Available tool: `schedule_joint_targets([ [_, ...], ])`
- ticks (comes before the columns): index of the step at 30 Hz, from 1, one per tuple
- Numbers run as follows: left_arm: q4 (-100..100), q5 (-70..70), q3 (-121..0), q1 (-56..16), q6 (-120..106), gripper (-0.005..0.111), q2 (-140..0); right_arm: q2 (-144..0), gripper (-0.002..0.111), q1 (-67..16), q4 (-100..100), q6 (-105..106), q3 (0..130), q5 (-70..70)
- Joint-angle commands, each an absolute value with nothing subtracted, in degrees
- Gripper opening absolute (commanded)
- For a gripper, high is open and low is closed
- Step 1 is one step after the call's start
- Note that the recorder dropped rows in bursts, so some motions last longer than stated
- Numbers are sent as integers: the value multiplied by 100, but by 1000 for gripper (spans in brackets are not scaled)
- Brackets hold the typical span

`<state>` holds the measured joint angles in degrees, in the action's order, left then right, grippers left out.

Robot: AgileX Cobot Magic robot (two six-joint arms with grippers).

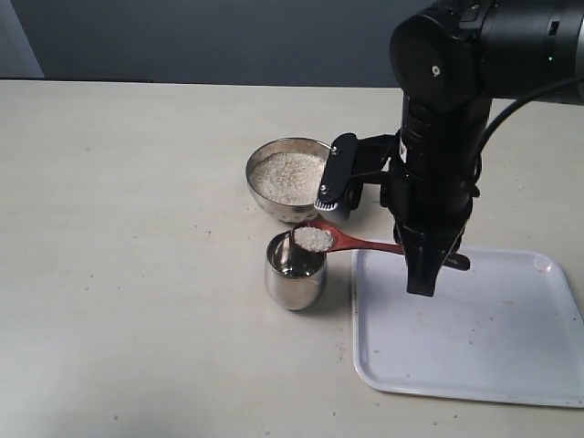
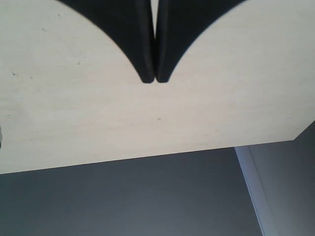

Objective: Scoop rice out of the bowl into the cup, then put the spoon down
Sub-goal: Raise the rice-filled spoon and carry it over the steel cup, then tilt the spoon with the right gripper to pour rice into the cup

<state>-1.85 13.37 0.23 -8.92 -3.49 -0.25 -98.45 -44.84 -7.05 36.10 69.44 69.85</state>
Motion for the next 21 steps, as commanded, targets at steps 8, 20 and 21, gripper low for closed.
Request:
schedule_joint_targets([
  [8,-189,1329,0,-923,-311,1,0,-9781,-1,-4809,-1366,3278,6931,6996],
  [20,-189,1329,0,-923,-311,1,0,-9781,-1,-5039,-1584,3278,6931,6996],
  [21,-189,1329,0,-923,-311,1,0,-9781,-1,-5085,-1640,3252,6931,6996],
])
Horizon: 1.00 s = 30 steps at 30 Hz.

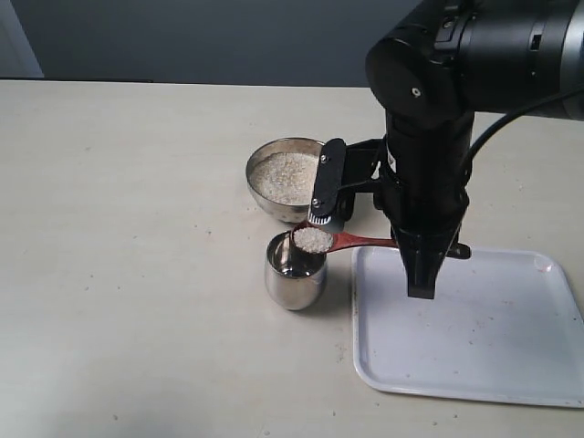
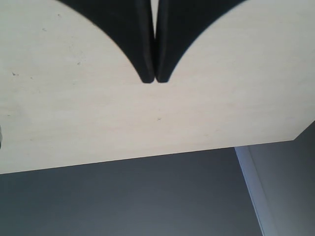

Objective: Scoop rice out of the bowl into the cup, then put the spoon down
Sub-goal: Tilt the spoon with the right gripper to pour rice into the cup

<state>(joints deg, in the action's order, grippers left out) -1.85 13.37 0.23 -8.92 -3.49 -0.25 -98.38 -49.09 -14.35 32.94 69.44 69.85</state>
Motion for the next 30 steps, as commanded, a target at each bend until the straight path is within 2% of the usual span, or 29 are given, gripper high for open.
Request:
schedule_joint_targets([
  [1,-189,1329,0,-923,-311,1,0,-9781,-1,-5118,-1682,3227,6931,6996],
  [30,-189,1329,0,-923,-311,1,0,-9781,-1,-5149,-2174,3055,6931,6849],
])
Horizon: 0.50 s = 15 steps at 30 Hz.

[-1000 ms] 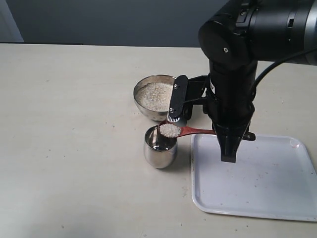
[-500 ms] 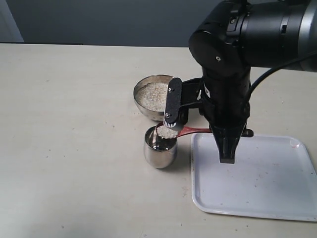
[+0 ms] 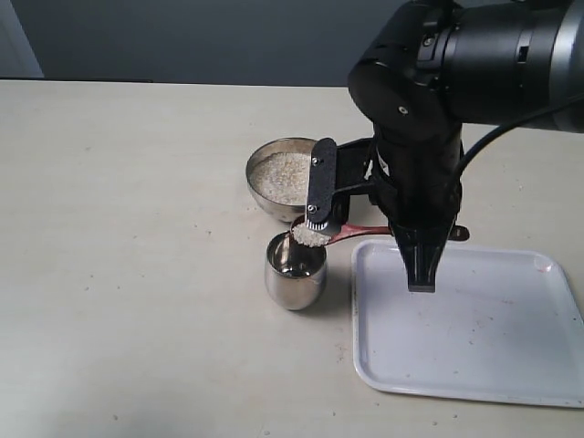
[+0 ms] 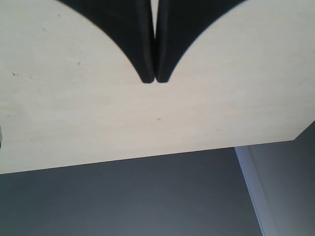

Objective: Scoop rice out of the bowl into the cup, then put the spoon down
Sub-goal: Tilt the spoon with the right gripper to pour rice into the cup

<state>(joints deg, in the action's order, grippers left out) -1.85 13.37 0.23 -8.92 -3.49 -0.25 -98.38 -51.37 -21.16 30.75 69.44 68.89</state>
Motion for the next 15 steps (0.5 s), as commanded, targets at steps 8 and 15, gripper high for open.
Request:
schedule_joint_targets([
  [8,-189,1329,0,-923,-311,1,0,-9891,-1,-5475,-2648,2844,6931,6893],
  [15,-189,1329,0,-923,-311,1,0,-9891,-1,-5475,-2801,2844,6931,6996],
])
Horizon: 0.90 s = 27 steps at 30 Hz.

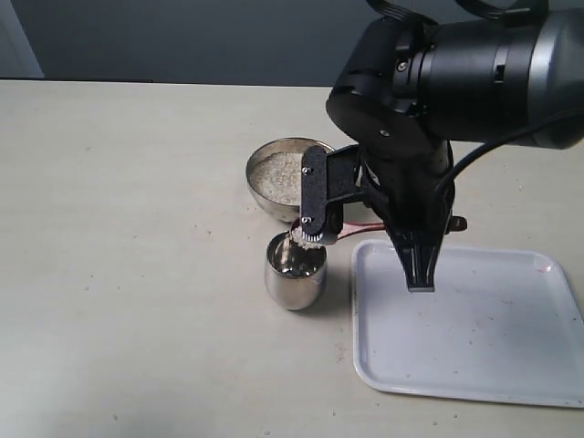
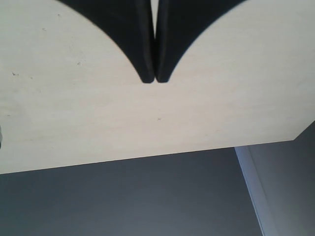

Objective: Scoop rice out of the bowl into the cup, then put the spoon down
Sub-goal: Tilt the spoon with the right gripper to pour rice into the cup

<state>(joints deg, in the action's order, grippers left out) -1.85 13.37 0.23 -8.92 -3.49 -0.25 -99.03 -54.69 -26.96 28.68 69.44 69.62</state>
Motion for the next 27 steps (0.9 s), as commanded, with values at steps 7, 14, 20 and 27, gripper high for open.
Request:
schedule_joint_targets([
  [7,-189,1329,0,-923,-311,1,0,-9891,-1,-5606,-2907,2830,6931,6996],
  [14,-189,1329,0,-923,-311,1,0,-9891,-1,-5606,-2965,2830,6931,6996],
  [20,-189,1329,0,-923,-311,1,0,-9929,-1,-5606,-3074,2819,6931,6996],
  [27,-189,1329,0,-923,-311,1,0,-10026,-1,-5606,-3133,2762,6931,6996],
])
